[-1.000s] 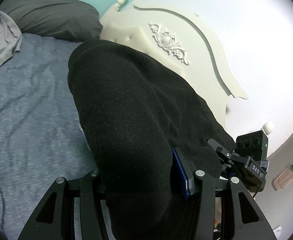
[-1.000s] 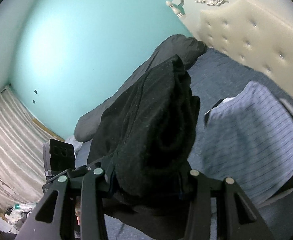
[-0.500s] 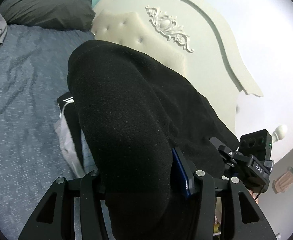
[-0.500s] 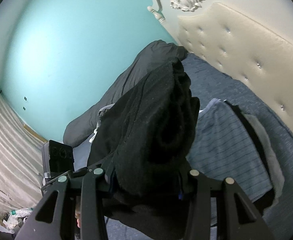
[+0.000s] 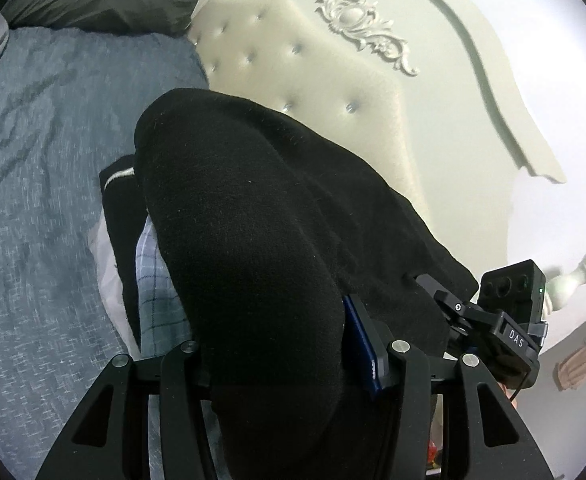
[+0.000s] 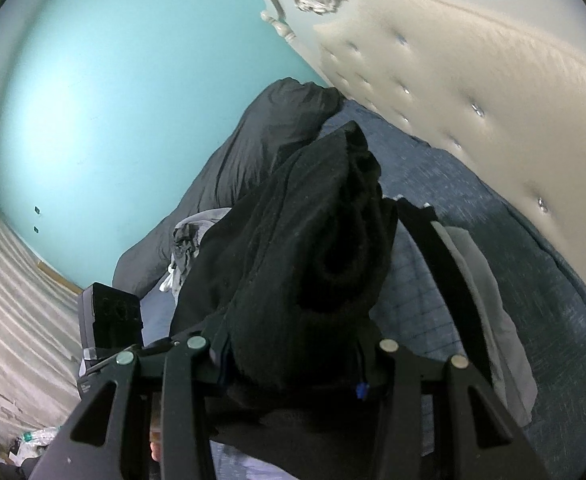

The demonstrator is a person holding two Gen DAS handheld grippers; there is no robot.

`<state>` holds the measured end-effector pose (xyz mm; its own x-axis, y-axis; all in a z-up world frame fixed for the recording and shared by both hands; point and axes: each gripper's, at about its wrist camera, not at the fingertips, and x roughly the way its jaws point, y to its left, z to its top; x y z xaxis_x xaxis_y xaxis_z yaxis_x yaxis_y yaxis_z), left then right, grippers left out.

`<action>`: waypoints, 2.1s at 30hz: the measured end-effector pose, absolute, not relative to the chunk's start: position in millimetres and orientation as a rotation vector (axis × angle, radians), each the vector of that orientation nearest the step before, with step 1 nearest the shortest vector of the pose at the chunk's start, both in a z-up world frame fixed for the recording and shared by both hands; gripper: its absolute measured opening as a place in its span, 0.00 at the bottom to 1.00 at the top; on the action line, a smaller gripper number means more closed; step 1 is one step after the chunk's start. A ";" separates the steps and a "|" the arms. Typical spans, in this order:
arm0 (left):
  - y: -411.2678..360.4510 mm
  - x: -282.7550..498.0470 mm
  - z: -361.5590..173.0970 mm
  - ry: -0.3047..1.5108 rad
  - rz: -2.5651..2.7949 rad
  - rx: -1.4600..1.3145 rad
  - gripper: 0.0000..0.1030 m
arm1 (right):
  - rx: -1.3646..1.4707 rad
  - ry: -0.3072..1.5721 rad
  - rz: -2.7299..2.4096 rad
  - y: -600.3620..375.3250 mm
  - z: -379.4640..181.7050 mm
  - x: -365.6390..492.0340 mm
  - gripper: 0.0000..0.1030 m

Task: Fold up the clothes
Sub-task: 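Carry the lifted stack with both grippers toward the folded clothes pile by the headboard, then lower the black stack onto the folded clothes pile with both grippers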

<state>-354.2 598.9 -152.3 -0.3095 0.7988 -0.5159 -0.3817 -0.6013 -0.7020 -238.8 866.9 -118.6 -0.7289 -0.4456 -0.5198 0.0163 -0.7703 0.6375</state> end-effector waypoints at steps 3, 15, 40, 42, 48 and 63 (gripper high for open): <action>601.1 -357.0 -165.8 -0.600 1.969 -1.165 0.53 | 1.018 -0.922 -2.536 872.0 -136.2 -243.9 0.42; 588.4 -364.5 -165.7 -0.623 1.907 -1.208 0.60 | 1.005 -1.003 -2.542 882.9 -154.5 -235.5 0.54; 591.4 -348.2 -136.7 -0.239 2.075 -1.085 0.65 | 1.015 -0.499 -2.864 828.8 -101.8 -236.8 0.17; 593.2 -345.1 -144.1 -0.205 2.086 -1.079 0.65 | 1.020 -0.487 -2.878 826.1 -114.1 -235.5 0.14; 592.1 -335.7 -159.3 -0.217 2.074 -1.068 0.64 | 0.961 -0.535 -2.928 831.7 -146.7 -222.1 0.00; 585.8 -313.1 -133.3 -0.193 2.078 -1.002 0.64 | 0.859 -0.498 -2.935 830.5 -110.7 -227.3 0.00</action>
<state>-313.1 585.8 -133.3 -0.3629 0.7213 -0.5899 -0.6000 -0.6652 -0.4443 -227.3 830.5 -110.7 -0.8454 -0.1298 -0.5181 -0.0484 -0.9474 0.3163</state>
